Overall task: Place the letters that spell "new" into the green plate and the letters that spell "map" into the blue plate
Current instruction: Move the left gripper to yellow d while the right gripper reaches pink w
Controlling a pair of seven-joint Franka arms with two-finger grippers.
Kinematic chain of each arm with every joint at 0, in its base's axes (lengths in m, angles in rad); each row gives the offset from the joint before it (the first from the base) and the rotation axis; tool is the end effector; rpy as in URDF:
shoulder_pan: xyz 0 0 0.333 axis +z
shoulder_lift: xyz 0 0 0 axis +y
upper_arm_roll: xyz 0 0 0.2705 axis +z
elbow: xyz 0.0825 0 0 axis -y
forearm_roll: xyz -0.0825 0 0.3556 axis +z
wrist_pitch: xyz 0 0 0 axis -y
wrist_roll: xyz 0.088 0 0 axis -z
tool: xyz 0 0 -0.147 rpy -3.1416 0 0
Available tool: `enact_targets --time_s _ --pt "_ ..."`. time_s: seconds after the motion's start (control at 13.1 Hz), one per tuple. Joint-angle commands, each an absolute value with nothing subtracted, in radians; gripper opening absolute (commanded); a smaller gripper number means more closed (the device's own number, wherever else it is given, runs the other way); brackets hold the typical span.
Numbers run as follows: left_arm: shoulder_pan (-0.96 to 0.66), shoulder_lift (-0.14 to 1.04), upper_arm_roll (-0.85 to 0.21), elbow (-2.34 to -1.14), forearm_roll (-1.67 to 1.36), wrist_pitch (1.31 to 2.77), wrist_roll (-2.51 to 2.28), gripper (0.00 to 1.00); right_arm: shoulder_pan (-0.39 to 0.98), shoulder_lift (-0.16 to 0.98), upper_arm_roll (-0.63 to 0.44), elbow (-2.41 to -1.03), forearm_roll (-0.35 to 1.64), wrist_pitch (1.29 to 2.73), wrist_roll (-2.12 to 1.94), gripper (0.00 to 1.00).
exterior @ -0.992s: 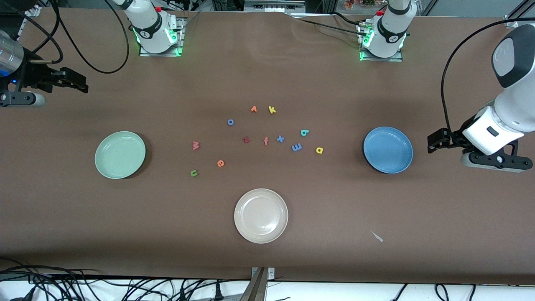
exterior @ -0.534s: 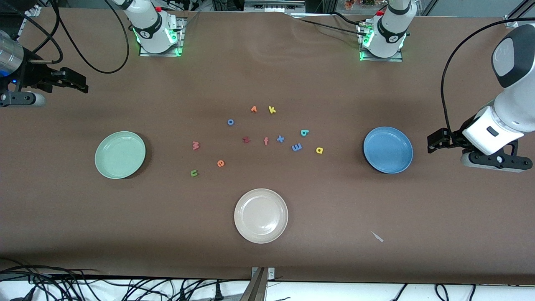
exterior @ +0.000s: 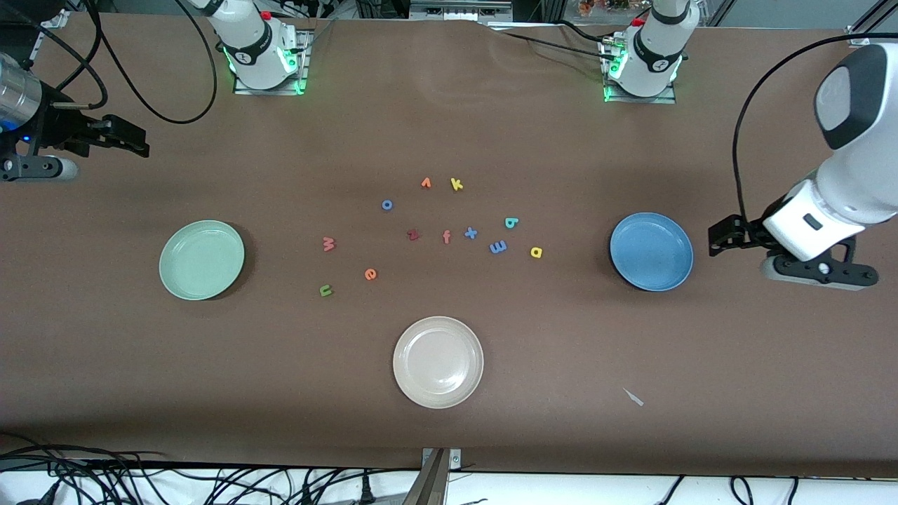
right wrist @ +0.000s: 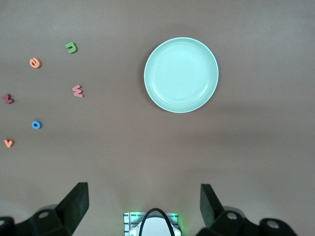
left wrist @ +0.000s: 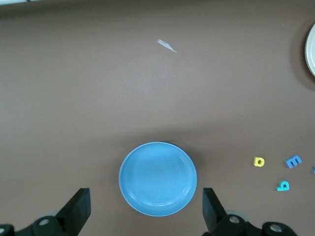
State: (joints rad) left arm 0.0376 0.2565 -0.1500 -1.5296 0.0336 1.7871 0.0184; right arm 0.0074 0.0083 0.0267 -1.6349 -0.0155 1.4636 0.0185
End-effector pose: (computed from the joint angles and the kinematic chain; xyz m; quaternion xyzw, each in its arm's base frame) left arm 0.5987 -0.0566 0.4329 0.9978 -0.0665 0.0018 0.0026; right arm 0.5055 0.0148 0.4990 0.9959 0.0076 -0.0894 0.0100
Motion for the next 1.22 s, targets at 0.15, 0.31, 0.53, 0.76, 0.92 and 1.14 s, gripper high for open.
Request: enact_targets --time_s 0.15,0.31,0.53,0.76,0.92,1.14 --pt "-0.066 0.287 -0.147 -1.577 0.014 1.761 -0.127 1.00 0.028 0.060 0.032 -1.611 -0.011 1.450 0.003 1.00" --pt "-0.113 0.314 -0.153 -1.603 0.011 1.759 -0.205 1.00 0.066 0.089 0.032 -1.612 -0.009 1.488 0.018 1.00" --pt "-0.181 0.374 -0.156 -1.634 -0.033 1.763 -0.299 1.00 0.144 0.149 0.037 -1.624 -0.009 1.555 0.043 1.00" --pt "-0.222 0.422 -0.166 -1.644 -0.060 1.788 -0.399 1.00 0.172 0.152 0.038 -1.699 -0.002 1.664 0.133 1.00" --pt "-0.227 0.422 -0.184 -1.695 -0.061 1.873 -0.435 1.00 0.195 0.153 0.040 -1.752 0.000 1.736 0.155 1.00" --pt "-0.230 0.422 -0.207 -1.778 -0.067 1.997 -0.469 1.00 0.247 0.153 0.040 -1.888 -0.002 1.920 0.265 1.00"
